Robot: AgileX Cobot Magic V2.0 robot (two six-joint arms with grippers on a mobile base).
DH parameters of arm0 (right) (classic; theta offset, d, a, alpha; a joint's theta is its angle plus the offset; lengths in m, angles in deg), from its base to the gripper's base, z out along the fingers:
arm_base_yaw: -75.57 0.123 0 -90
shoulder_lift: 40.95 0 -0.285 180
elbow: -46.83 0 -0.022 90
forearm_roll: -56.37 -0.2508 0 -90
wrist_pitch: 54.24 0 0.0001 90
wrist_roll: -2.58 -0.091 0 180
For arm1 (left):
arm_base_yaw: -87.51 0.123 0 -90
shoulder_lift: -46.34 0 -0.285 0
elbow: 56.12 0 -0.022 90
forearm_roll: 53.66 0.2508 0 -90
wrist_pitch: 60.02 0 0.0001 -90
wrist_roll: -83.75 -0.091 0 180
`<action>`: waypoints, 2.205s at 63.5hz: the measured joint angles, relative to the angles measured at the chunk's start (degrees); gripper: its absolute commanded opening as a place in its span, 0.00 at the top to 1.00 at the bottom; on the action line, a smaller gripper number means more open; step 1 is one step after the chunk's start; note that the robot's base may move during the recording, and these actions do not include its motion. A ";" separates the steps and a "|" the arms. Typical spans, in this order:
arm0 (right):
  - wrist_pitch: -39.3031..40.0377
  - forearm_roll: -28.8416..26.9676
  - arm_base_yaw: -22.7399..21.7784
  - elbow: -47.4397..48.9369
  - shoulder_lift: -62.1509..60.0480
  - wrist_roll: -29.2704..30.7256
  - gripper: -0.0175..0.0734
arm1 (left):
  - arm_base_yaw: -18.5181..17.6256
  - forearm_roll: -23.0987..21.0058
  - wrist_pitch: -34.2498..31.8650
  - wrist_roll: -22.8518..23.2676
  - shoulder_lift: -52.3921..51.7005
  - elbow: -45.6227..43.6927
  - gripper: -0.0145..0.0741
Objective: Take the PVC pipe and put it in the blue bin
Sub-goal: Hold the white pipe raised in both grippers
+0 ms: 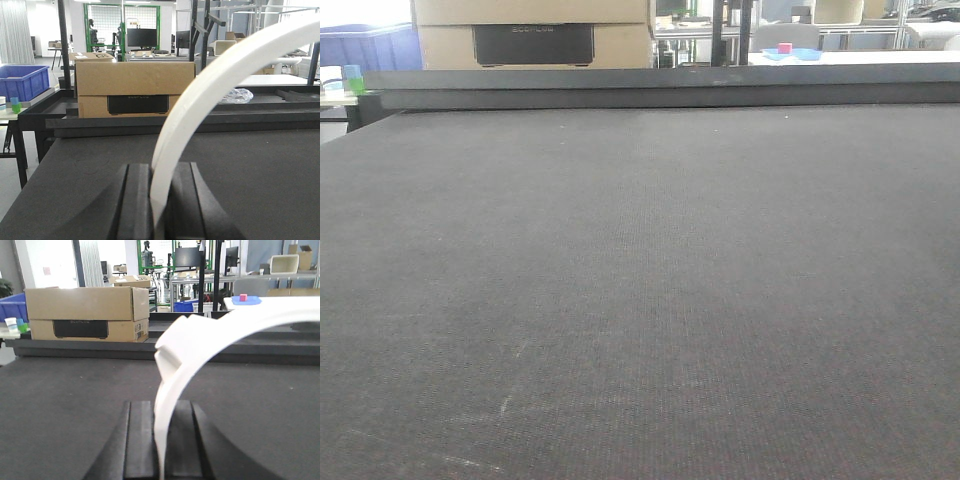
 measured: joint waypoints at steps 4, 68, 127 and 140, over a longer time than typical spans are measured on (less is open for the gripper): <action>0.00 0.00 0.00 0.00 0.00 1.99 0.98 | 0.00 0.00 0.00 0.00 0.00 0.00 0.96; -3.44 -10.67 0.22 0.00 0.00 11.06 0.99 | 0.00 0.00 0.47 0.00 0.00 0.00 0.96; -3.44 -10.67 0.22 0.00 0.00 11.17 0.99 | 0.00 -0.10 0.47 0.00 0.00 0.00 0.96; -3.44 -10.67 0.22 0.00 0.00 11.17 0.99 | 0.00 -0.10 0.47 0.00 0.00 0.00 0.96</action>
